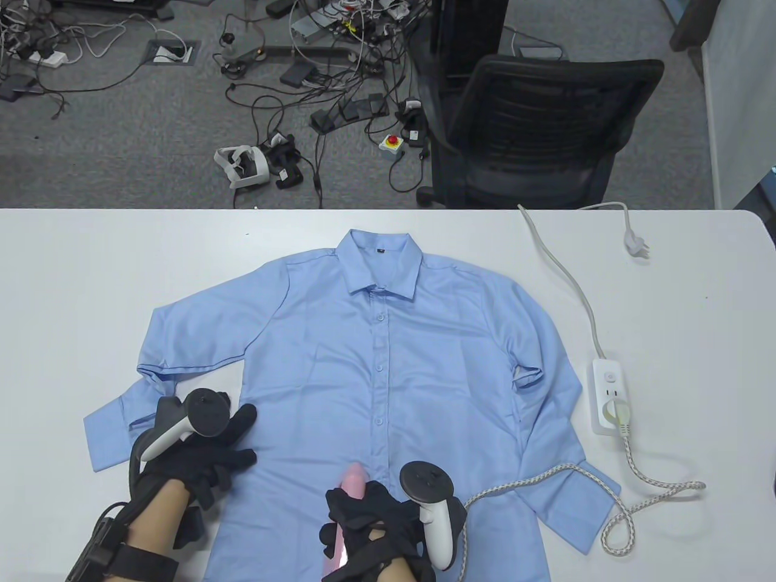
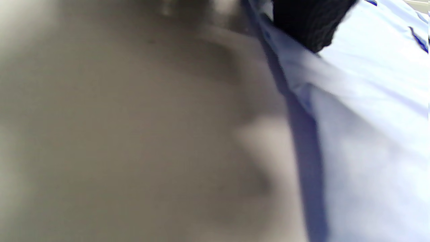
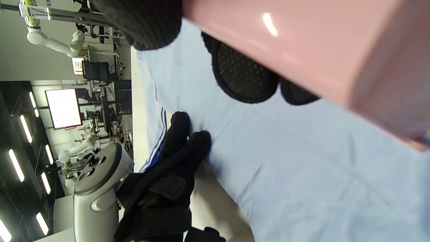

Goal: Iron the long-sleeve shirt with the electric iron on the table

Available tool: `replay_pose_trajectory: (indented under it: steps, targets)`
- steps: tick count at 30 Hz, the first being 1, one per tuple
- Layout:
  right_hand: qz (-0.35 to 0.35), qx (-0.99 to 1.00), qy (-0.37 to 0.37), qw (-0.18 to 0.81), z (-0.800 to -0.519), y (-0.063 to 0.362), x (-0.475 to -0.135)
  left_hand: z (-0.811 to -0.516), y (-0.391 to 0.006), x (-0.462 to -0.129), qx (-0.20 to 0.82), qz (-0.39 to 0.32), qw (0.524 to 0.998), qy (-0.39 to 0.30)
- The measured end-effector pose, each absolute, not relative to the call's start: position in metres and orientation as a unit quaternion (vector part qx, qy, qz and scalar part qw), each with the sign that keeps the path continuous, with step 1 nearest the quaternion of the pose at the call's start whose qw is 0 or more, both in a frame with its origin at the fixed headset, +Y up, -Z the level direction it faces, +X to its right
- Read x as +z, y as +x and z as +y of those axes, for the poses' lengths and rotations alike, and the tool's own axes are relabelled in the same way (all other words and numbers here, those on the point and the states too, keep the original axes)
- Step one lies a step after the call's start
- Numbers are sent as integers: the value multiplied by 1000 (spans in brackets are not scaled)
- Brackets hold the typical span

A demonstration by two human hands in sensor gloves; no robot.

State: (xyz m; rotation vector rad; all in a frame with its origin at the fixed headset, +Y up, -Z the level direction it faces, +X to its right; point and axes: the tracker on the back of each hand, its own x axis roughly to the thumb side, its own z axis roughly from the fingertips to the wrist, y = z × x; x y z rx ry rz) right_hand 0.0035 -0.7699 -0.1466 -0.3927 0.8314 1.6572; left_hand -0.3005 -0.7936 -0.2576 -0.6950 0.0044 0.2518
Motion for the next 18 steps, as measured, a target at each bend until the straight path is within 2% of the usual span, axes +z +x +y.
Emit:
replay_pose_trajectory:
  steps: [3, 5, 9, 17, 18]
  targets:
    - [389, 673, -132, 615, -773, -1, -150, -789, -301, -256, 107, -7, 935, -338]
    - [390, 644, -118, 648, -770, -3, -153, -782, -302, -254, 131, -17, 940, -315]
    - [364, 630, -73, 682, -746, -1, -164, -766, -296, -249, 155, -44, 948, -274]
    - [215, 726, -22, 653, -672, 50, -184, -762, -282, -243, 127, -68, 953, -266]
    - [196, 739, 2, 644, -660, 60, -189, -762, -280, -242, 123, -71, 953, -266]
